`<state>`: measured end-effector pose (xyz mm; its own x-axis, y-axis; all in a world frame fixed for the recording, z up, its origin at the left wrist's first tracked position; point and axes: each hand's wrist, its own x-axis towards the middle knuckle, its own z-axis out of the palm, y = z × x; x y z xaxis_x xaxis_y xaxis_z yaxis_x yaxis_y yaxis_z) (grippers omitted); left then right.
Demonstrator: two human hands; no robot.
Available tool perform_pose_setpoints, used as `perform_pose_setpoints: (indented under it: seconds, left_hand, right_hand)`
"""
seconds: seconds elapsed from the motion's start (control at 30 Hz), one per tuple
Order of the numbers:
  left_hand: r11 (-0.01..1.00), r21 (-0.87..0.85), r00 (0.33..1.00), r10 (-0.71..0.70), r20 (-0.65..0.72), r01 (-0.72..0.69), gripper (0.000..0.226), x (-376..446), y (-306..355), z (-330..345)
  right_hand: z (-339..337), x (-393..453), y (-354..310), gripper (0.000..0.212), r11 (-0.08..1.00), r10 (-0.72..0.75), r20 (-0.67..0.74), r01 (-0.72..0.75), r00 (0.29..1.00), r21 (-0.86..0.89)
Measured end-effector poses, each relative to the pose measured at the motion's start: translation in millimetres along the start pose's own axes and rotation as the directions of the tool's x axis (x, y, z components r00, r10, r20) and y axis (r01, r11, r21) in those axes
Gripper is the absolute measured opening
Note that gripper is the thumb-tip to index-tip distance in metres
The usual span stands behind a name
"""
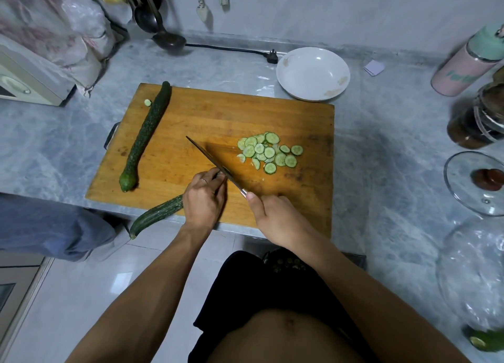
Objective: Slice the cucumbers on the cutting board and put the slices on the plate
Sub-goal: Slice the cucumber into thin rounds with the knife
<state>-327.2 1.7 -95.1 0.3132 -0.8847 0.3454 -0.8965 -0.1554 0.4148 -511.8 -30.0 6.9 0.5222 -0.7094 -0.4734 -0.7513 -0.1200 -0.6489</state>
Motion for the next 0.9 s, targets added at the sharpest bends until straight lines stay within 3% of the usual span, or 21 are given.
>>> perform_pose_setpoints:
  seconds: [0.2, 0.9]
  left_hand:
    - [0.997, -0.060, 0.998, 0.048, -0.035, -0.050, 0.019, 0.5, 2.2, -7.3]
    - [0.996, -0.090, 1.000, -0.026, 0.011, 0.027, 0.019, -0.5, 2.6, -5.8]
  right_hand:
    - [-2.9, -7.8, 0.0, 0.057, 1.000, -0.026, -0.019, 0.025, 0.999, -0.011]
    - [-7.3, -25.4, 3.0, 0.053, 0.999, -0.035, 0.048, 0.034, 0.998, 0.005]
